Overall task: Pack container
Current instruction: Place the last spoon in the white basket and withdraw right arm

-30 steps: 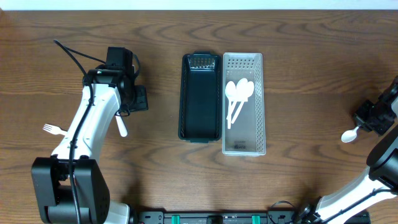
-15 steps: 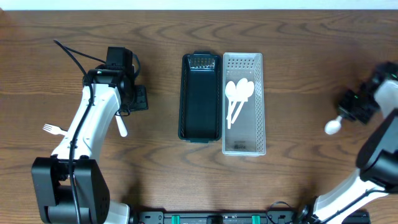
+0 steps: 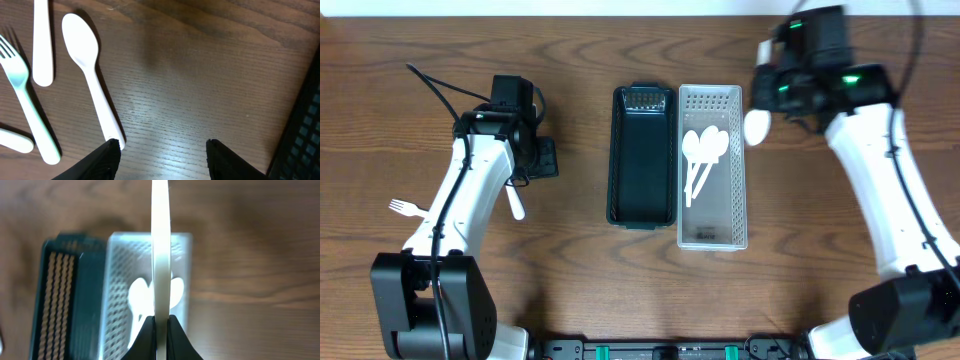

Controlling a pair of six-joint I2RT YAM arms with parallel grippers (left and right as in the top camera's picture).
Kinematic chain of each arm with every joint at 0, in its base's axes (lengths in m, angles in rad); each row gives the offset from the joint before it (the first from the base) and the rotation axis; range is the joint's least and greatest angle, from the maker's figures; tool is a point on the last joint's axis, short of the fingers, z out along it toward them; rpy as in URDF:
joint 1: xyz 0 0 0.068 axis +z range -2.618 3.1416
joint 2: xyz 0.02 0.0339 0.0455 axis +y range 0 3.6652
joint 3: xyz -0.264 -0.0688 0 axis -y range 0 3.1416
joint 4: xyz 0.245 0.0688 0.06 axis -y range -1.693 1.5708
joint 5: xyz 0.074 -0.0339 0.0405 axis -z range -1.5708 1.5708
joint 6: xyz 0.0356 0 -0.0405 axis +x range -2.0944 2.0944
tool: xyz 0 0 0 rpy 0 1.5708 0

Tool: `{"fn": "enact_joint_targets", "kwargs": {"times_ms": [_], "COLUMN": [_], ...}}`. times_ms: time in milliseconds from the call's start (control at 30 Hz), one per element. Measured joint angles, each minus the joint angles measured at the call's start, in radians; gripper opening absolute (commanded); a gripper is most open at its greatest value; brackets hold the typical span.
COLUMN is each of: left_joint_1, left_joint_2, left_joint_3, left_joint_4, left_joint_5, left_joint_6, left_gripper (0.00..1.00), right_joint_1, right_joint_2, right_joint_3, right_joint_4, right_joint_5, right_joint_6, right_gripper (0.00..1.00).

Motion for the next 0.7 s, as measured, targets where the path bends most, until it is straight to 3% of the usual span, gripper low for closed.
{"fn": "enact_joint_targets", "kwargs": {"times_ms": [267,467,567,667,700], "left_joint_1": [0.0,0.0,0.0,0.0,0.0], "left_joint_2": [0.0,0.0,0.0,0.0,0.0], "left_joint_3": [0.0,0.0,0.0,0.0,0.0], "left_joint_4": [0.0,-0.002,-0.006,-0.007,-0.007], "left_joint_5": [0.0,0.0,0.0,0.0,0.0], "left_joint_6": [0.0,0.0,0.0,0.0,0.0], "left_gripper": [0.58,0.59,0.59,0.59,0.64], "right_joint_1": [0.132,0.156,0.162,0.162,0.161], "right_joint_2": [0.173,0.308,0.325,0.324,0.323], "right_joint_3": [0.0,-0.003,-0.008,-0.004,-0.001], "right_joint_4": [-0.043,-0.06,-0.061,-0.057,-0.058], "right_joint_5": [0.0,0.0,0.0,0.001,0.001], "right_joint_6": [0.0,-0.001,-0.008,-0.022,-0.032], "right_gripper": [0.03,0.13,0.36,0.5,0.57]}}
